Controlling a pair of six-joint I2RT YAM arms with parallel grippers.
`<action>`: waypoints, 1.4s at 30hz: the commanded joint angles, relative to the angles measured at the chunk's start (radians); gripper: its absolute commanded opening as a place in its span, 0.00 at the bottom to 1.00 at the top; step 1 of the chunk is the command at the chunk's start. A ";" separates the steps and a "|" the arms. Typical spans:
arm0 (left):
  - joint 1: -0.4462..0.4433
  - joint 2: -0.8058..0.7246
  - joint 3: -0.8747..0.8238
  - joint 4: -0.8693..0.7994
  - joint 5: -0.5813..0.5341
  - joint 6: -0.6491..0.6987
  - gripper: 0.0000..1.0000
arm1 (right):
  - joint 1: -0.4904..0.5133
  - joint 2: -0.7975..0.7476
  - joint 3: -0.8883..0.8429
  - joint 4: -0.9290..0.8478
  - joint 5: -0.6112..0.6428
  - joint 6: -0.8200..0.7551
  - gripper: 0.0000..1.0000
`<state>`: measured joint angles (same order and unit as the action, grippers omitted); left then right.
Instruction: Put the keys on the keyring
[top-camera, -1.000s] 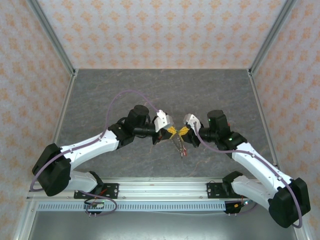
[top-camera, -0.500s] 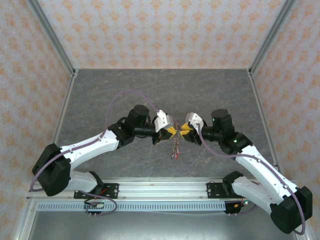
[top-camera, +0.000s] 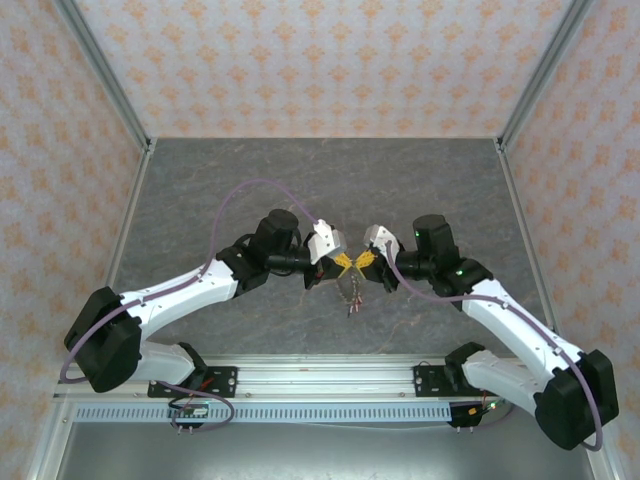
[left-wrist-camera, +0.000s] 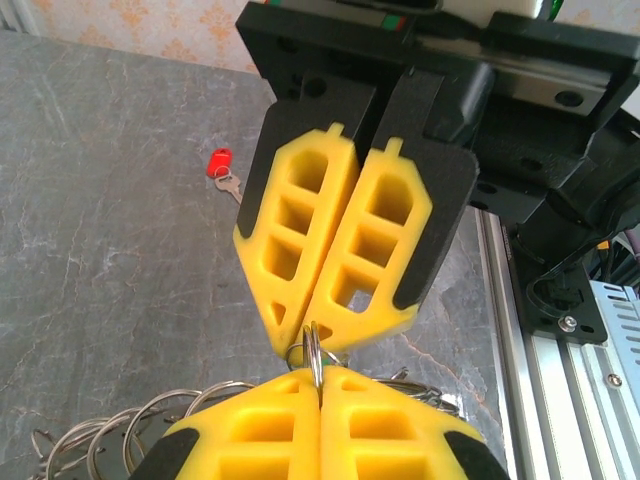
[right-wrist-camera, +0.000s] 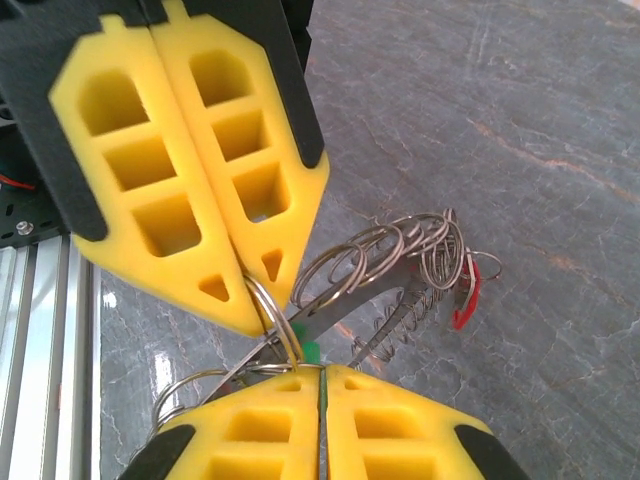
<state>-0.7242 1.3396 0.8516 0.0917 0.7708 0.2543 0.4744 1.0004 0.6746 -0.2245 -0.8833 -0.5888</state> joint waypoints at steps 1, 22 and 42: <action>0.001 -0.010 0.035 0.080 0.035 -0.007 0.00 | -0.002 0.002 -0.005 -0.004 0.001 -0.010 0.08; 0.000 -0.012 0.052 0.014 0.019 0.029 0.00 | -0.002 -0.080 0.100 -0.083 -0.070 -0.093 0.28; 0.001 -0.025 0.047 0.019 0.031 0.027 0.00 | -0.001 0.010 0.105 -0.048 -0.047 -0.104 0.12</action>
<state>-0.7246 1.3399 0.8520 0.0910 0.7773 0.2630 0.4751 1.0046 0.7506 -0.2981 -0.9134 -0.6853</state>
